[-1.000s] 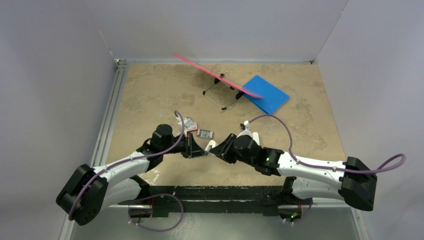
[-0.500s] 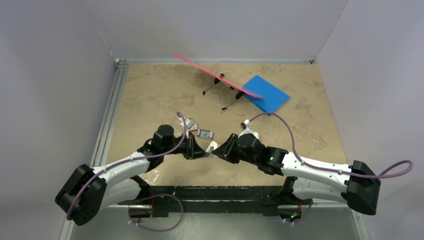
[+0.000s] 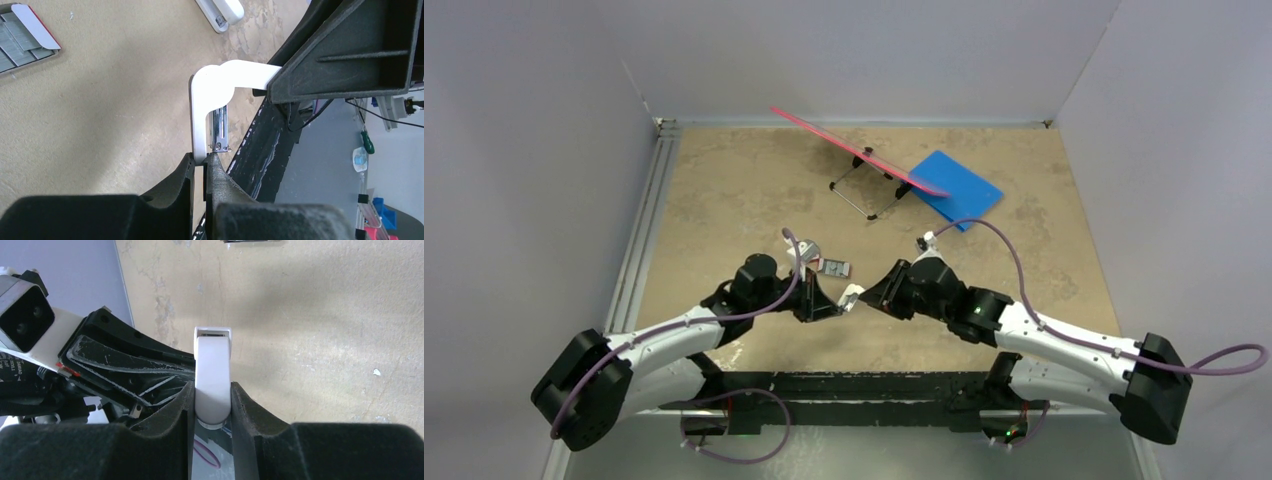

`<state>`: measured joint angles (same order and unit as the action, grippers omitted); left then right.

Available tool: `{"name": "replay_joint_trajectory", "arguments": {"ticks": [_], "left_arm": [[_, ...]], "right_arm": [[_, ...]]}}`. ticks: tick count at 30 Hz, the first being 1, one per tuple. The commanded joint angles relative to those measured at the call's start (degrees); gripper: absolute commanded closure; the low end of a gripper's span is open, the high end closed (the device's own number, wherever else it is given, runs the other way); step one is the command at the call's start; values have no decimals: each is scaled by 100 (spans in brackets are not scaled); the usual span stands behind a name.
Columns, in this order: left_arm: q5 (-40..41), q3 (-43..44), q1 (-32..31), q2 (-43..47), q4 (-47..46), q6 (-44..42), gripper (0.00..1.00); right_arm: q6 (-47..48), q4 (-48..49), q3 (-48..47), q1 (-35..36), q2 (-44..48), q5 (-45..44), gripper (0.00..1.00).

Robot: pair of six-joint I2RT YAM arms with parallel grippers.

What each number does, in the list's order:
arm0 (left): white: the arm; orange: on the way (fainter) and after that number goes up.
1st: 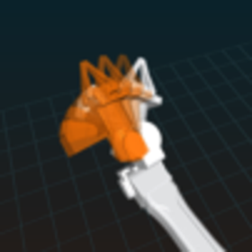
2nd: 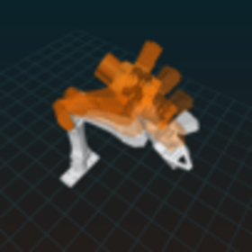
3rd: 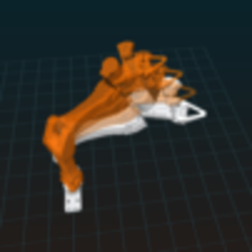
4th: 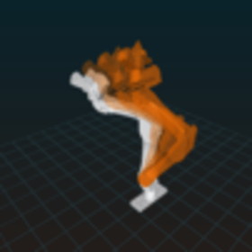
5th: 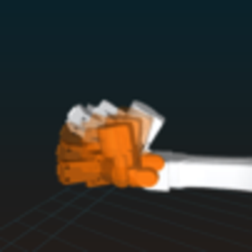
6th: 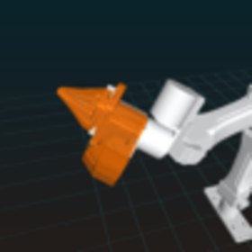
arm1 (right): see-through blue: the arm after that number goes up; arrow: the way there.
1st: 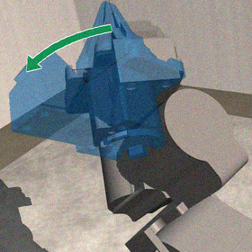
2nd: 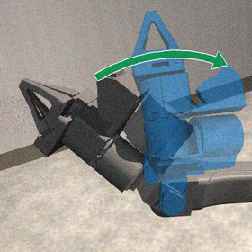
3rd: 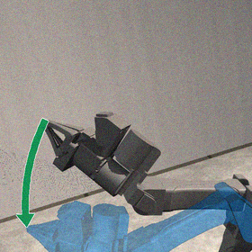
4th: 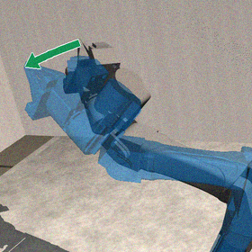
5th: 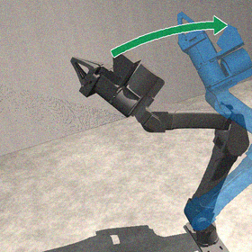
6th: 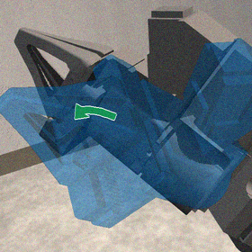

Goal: Load the staples into the stapler

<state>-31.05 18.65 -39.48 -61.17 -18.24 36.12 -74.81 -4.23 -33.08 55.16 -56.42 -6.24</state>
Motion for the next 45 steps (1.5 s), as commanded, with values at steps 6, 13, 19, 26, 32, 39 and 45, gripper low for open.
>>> {"name": "replay_joint_trajectory", "arguments": {"ticks": [6,13,19,26,32,39,45], "left_arm": [[11,-31,-154,52,266,-256,100],[223,55,-156,-7,536,-252,100],[305,191,-156,-291,560,174,100],[819,226,-156,-404,454,999,100],[1030,226,-156,-379,400,1379,100],[968,157,-156,-392,289,1501,100],[953,106,-156,-378,208,1543,100]], "right_arm": [[166,-157,-259,-247,-21,-749,67],[-94,958,243,-242,-241,-717,66],[225,1445,235,-242,-624,-334,49],[286,1594,245,-233,-955,-234,30],[244,2136,322,-176,-1543,-60,27],[208,2499,10,23,-2249,-41,29],[-55,2476,-74,216,-2438,-407,48]]}}
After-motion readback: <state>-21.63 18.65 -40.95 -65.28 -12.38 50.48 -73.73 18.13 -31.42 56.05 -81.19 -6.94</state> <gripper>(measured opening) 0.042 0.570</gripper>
